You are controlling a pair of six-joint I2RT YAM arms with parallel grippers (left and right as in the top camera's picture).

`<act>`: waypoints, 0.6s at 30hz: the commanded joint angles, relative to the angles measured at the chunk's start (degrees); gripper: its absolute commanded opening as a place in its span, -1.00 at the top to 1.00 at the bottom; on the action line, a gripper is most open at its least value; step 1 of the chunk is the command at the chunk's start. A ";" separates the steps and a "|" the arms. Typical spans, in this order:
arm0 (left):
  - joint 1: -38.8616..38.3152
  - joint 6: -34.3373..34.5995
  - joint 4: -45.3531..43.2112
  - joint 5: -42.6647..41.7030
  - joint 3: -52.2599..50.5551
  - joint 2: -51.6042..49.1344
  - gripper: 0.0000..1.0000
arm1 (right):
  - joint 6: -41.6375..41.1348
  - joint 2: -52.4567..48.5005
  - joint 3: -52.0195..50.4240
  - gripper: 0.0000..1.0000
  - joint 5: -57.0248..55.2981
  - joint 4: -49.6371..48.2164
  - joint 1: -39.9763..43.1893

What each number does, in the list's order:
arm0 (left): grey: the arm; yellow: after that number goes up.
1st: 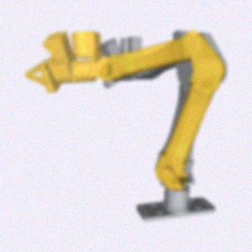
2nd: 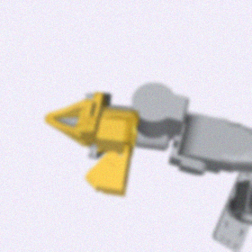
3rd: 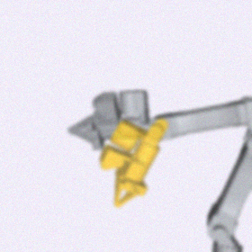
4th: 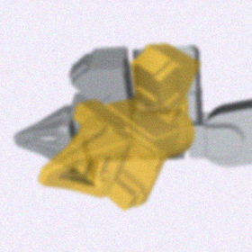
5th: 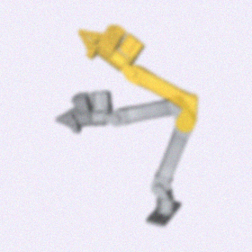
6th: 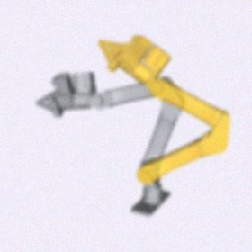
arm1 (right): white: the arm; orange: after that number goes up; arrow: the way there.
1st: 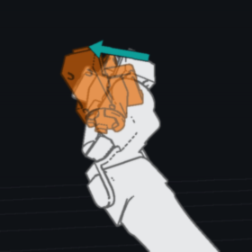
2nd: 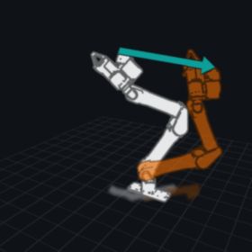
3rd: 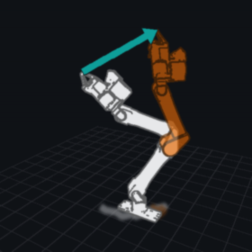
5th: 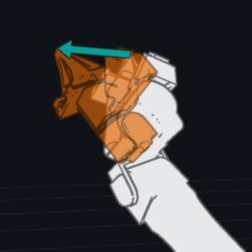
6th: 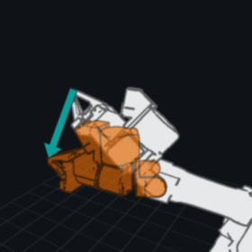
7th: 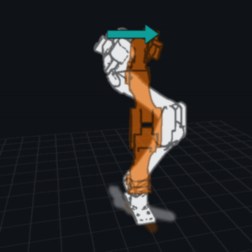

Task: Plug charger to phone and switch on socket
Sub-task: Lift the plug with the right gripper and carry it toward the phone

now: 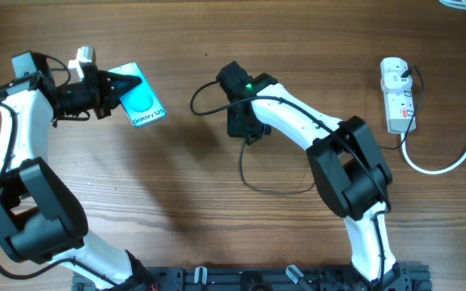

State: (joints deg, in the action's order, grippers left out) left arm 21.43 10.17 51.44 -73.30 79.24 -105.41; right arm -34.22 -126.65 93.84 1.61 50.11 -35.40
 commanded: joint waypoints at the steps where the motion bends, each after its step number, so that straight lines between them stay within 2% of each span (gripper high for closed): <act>1: -0.33 -0.94 0.33 -1.18 0.59 1.27 0.92 | 6.54 6.47 -0.46 0.91 11.61 -1.40 1.77; 9: -4.28 -1.81 0.26 -1.25 0.59 1.27 0.92 | 23.06 24.04 -0.48 0.91 37.55 0.94 11.08; 12: -7.13 -4.00 0.28 -1.88 0.59 1.27 0.92 | 26.82 29.62 -0.50 0.91 40.72 5.11 14.14; 16: -13.18 -6.10 0.26 -2.05 0.59 1.33 0.92 | 33.73 37.59 -0.61 0.91 43.01 15.65 17.18; 18: -16.79 -6.97 -0.22 -2.10 0.61 1.57 0.92 | 35.56 40.85 -1.14 0.91 45.27 17.14 17.99</act>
State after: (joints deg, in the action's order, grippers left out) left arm 9.39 6.42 51.64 -73.32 79.24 -105.41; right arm -4.93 -90.98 93.19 41.28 65.71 -18.57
